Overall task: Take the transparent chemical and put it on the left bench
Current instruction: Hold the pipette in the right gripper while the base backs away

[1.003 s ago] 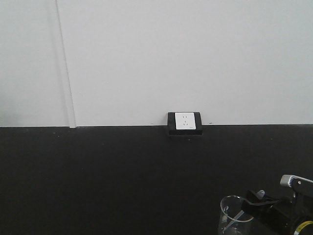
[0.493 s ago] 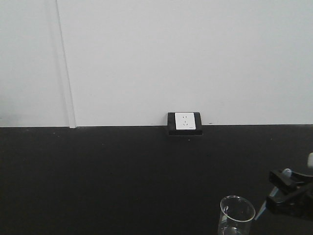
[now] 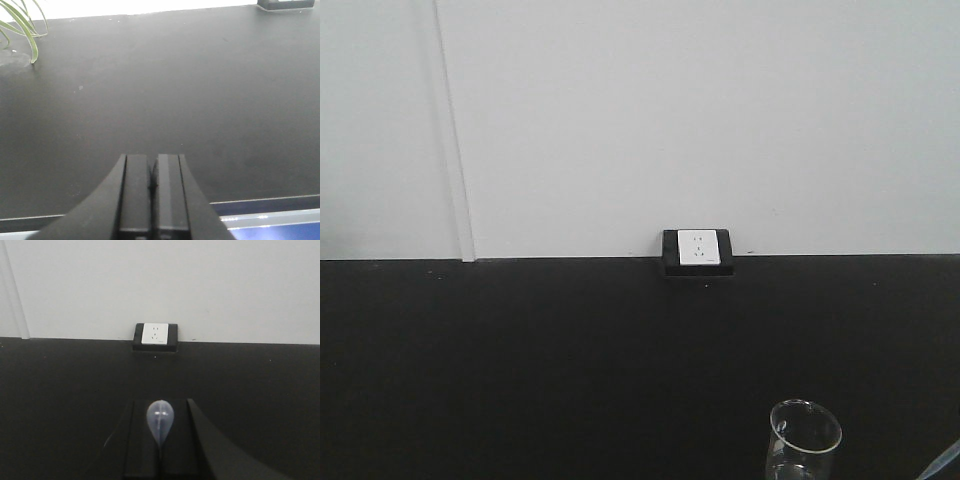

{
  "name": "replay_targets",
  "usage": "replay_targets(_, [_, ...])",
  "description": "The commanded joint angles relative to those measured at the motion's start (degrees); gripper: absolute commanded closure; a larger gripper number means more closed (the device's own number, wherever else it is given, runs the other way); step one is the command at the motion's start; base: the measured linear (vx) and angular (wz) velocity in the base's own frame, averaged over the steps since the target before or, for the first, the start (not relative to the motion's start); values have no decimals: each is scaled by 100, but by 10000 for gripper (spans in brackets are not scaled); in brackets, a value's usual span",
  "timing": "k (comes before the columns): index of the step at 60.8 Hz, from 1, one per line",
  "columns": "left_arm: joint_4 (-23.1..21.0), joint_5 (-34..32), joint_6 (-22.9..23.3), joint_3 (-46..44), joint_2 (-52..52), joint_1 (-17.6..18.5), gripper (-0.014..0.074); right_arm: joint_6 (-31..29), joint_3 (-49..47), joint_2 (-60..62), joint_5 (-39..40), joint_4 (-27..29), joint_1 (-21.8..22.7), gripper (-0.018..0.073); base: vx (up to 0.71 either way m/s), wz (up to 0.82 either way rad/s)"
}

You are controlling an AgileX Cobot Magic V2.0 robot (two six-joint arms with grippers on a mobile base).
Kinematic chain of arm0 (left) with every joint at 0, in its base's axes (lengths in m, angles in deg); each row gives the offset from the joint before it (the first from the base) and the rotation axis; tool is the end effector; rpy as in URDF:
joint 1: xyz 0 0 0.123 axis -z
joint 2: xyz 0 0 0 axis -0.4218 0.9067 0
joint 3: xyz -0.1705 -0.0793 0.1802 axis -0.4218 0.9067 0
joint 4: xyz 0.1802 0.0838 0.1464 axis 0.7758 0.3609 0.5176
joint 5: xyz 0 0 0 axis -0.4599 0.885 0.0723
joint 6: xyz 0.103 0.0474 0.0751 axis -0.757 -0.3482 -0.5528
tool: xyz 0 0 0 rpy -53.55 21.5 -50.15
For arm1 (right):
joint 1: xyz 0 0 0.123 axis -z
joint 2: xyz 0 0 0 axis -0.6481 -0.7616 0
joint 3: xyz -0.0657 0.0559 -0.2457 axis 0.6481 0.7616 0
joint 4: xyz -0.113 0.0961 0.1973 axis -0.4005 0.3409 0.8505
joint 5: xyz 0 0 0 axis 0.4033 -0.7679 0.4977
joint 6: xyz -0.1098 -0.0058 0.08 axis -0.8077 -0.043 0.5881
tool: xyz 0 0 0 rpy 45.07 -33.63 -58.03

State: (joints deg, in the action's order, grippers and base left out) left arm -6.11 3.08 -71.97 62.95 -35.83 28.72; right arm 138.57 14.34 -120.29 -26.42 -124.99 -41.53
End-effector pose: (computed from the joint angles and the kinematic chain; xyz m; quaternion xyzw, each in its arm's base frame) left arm 0.1212 -0.0080 0.2066 0.0336 0.6852 -0.0125 0.7275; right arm 0.2092 0.0223 0.2714 -0.0498 0.7481 0.0590 0.6590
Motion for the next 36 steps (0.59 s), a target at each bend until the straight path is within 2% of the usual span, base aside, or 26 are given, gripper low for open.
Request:
replay_targets(1, [-4,-449,45,93,-110,10,600,-1,-83,157,293,1,7,562,0,0])
replay_targets(36, [-4,-449,45,93,-110,10,600,23,-79,175,304,1,7,562,0,0])
